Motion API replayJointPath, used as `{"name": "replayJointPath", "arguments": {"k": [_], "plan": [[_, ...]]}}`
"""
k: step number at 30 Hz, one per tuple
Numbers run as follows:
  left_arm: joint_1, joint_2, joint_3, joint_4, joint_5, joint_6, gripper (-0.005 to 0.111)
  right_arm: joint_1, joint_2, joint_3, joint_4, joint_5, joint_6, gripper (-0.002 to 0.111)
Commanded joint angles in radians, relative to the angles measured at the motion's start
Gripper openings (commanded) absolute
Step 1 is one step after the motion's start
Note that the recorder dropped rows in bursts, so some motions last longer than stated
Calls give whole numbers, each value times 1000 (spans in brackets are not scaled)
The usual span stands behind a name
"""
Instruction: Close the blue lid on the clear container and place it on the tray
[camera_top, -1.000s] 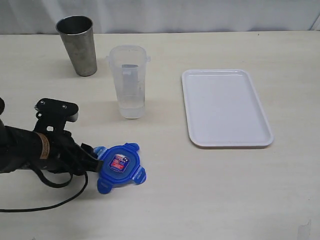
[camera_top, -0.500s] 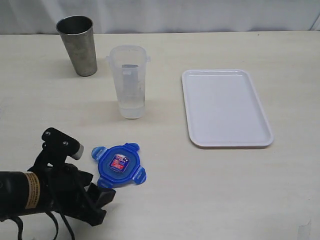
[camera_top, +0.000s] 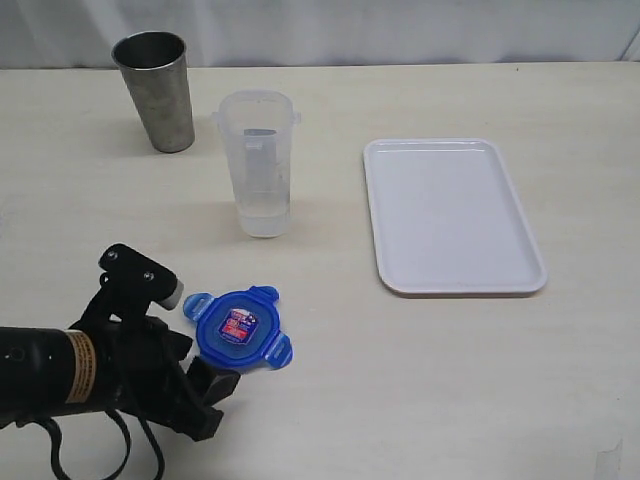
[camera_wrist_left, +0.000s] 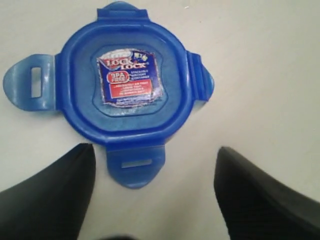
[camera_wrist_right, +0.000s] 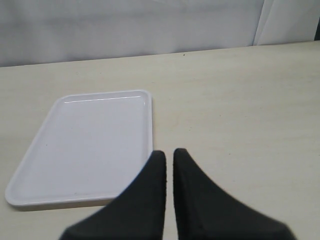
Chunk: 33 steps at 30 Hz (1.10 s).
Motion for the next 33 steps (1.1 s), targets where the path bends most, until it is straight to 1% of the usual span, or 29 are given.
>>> {"name": "replayJointPath", "arguments": {"k": [1,8,15,17,21,22,26,33], "plan": [[-2,10,-10,32,-15,-5,63,-8,-4,3,1,-3,1,5],[-2,123,-56,23,11,27,63,-8,-4,3,1,-3,1,5],[-2,131,-64,21,30,44,63,-8,-4,3,1,-3,1,5],[-2,131,-64,14,23,44,63,-8,-4,3,1,-3,1,5],[-2,131,-66,-2,-50,44,63,-8,-4,3,1,-3,1,5],[-2,131,-75,-23,-42,47,62,-8,-4,3,1,-3,1,5],[-2,131,-102,-39,99,72,58,-8,-4,3,1,-3,1,5],[-2,131,-102,-37,74,42,58,-8,-4,3,1,-3,1,5]]}}
